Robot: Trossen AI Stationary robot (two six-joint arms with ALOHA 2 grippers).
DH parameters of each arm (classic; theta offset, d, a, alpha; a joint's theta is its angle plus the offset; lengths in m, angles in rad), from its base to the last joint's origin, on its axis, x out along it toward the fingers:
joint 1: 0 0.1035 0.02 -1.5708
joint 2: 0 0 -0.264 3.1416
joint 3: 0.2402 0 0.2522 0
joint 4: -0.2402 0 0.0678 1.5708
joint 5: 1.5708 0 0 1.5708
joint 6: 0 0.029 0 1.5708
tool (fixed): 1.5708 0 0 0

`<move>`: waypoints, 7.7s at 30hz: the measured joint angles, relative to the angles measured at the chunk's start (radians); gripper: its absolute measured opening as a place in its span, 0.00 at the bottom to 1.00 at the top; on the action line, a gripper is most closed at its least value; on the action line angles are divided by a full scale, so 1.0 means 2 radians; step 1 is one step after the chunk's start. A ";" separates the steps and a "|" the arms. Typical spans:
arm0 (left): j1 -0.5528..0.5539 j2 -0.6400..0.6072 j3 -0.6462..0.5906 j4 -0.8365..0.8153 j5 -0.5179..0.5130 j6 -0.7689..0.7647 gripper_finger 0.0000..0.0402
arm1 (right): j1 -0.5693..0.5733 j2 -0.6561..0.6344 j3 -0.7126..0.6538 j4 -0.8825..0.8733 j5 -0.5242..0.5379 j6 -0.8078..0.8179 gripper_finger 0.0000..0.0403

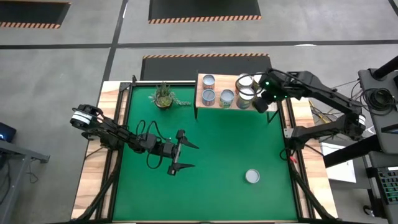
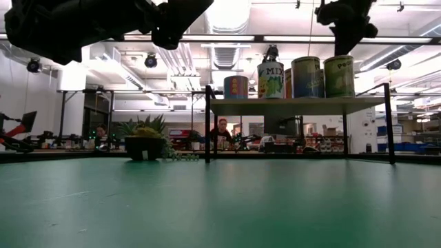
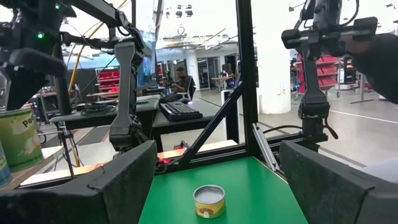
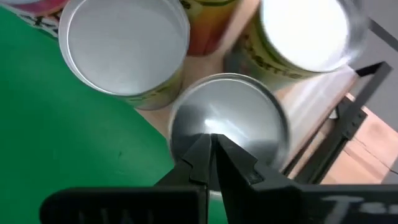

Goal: Pick and place cans onto a shelf
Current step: Adjust the cans on the shelf, then adjust the shelf

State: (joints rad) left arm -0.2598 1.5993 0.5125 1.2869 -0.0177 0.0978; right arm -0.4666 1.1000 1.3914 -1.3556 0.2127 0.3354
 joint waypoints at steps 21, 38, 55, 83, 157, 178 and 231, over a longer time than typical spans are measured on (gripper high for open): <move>0.000 0.000 0.000 0.000 0.000 0.001 0.80 | 0.000 0.017 -0.003 0.016 0.011 -0.006 0.03; 0.000 0.000 0.000 0.000 0.000 0.001 0.80 | 0.000 0.016 -0.004 0.015 -0.007 -0.002 0.03; 0.000 0.000 0.000 0.000 0.000 0.001 0.80 | 0.000 0.018 0.020 -0.001 -0.012 0.003 0.03; 0.000 0.000 0.000 0.003 0.000 0.000 0.80 | -0.080 0.070 0.035 0.104 0.064 -0.115 0.03; 0.000 0.000 0.000 0.003 0.000 0.003 0.80 | 0.050 0.014 -0.010 -0.056 -0.041 0.024 0.03; 0.000 0.000 0.000 0.003 0.000 0.003 0.80 | 0.030 0.013 -0.004 -0.052 -0.026 0.024 0.03; 0.005 -0.001 0.082 -0.162 -0.104 -0.002 0.80 | 0.290 -0.188 -0.350 0.746 -0.080 -0.300 0.03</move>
State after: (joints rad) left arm -0.2502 1.5971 0.6770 0.9633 -0.2251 0.0934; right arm 0.1139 0.7249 0.6918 0.1366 0.0528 -0.2642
